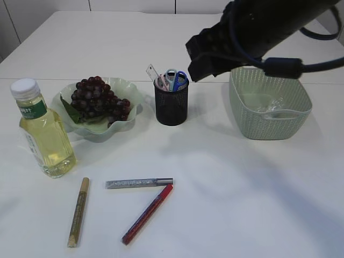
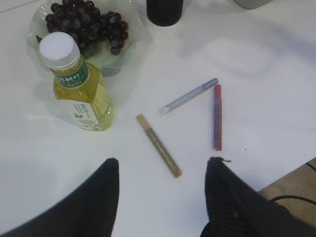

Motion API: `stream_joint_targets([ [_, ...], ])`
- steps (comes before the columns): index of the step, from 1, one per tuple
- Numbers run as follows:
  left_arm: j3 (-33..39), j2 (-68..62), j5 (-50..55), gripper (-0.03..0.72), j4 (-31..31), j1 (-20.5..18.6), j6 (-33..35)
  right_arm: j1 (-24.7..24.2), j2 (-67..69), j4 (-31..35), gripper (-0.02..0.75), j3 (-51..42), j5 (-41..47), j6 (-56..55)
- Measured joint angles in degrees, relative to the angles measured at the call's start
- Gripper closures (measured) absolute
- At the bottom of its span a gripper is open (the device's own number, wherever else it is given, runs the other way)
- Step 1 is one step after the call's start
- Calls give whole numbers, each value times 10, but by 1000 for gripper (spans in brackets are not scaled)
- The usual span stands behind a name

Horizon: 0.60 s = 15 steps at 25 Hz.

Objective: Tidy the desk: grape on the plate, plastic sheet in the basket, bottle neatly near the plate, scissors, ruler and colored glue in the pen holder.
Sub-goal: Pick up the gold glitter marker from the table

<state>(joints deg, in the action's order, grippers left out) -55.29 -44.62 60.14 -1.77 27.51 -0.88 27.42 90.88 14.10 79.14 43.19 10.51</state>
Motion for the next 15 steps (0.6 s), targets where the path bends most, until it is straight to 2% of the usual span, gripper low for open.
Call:
stream_joint_targets([
  [7, 0, -9, -9, 266, 1, 0, -8, 0, -56, 13, 387, 0, 247, -58],
  [15, 0, -44, -6, 266, 1, 0, -13, 0, -63, 29, 387, 0, 272, -112],
])
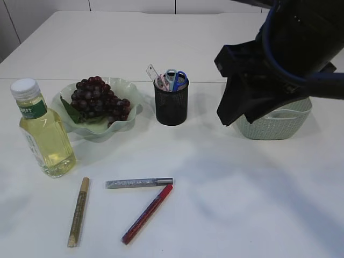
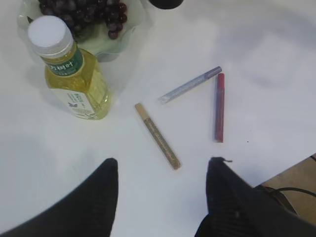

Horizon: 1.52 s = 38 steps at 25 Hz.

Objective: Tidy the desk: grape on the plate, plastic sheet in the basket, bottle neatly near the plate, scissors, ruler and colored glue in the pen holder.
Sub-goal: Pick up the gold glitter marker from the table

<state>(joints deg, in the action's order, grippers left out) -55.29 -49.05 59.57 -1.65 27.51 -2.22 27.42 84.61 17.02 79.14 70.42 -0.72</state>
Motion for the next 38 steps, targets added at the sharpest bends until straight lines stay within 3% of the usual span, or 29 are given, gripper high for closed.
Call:
stream_joint_targets([
  [12, 0, -78, -11, 266, -19, 0, -5, 0, -30, 11, 387, 0, 3, -5],
  [23, 0, -187, -96, 266, -58, 0, -18, 0, -34, -3, 387, 0, 5, 7],
  [38, -35, -371, -95, 309, -63, 0, -178, 0, -34, -20, 388, 0, 7, 7],
])
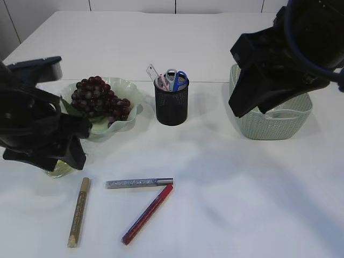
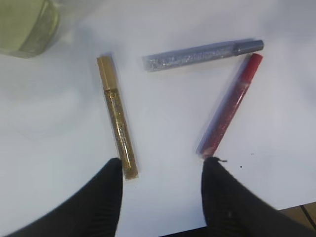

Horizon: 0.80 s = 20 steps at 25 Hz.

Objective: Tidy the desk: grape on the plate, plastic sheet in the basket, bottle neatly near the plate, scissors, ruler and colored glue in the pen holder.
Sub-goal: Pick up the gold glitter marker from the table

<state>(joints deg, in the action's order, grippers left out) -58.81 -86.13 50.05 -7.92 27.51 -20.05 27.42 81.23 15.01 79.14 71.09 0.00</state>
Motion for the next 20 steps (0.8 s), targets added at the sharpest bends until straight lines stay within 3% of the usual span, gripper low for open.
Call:
stream_joint_targets([
  [20, -7, -134, 0, 312, 20, 0, -42, 0, 0, 0, 388, 0, 0, 0],
])
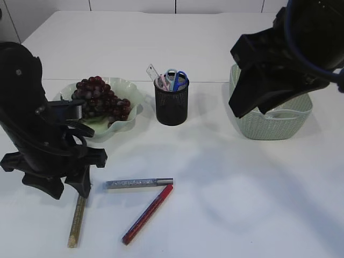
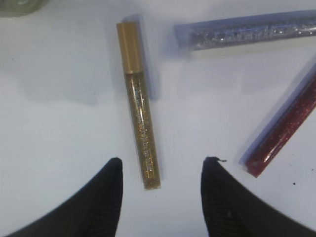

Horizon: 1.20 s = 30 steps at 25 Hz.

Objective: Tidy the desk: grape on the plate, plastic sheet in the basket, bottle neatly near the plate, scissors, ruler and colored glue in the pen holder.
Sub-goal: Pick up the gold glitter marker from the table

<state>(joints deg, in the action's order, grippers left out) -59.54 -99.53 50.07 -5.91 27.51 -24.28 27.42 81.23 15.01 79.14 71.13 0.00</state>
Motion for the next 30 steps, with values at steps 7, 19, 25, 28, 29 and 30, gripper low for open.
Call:
stream_joint_targets([
  [7, -1, -25, -25, 313, 0, 0, -24, 0, 0, 0, 388, 0, 0, 0],
  [19, -1, -46, -34, 314, 13, 0, -26, 0, 0, 0, 388, 0, 0, 0],
  [25, -1, -46, -24, 314, 42, 0, -25, 0, 0, 0, 388, 0, 1, 0],
  [28, -1, -46, -25, 314, 43, 0, -17, 0, 0, 0, 388, 0, 1, 0],
  [29, -1, -46, -25, 315, 44, 0, -15, 0, 0, 0, 388, 0, 1, 0],
  [30, -1, -46, -25, 316, 44, 0, -14, 0, 0, 0, 388, 0, 1, 0],
])
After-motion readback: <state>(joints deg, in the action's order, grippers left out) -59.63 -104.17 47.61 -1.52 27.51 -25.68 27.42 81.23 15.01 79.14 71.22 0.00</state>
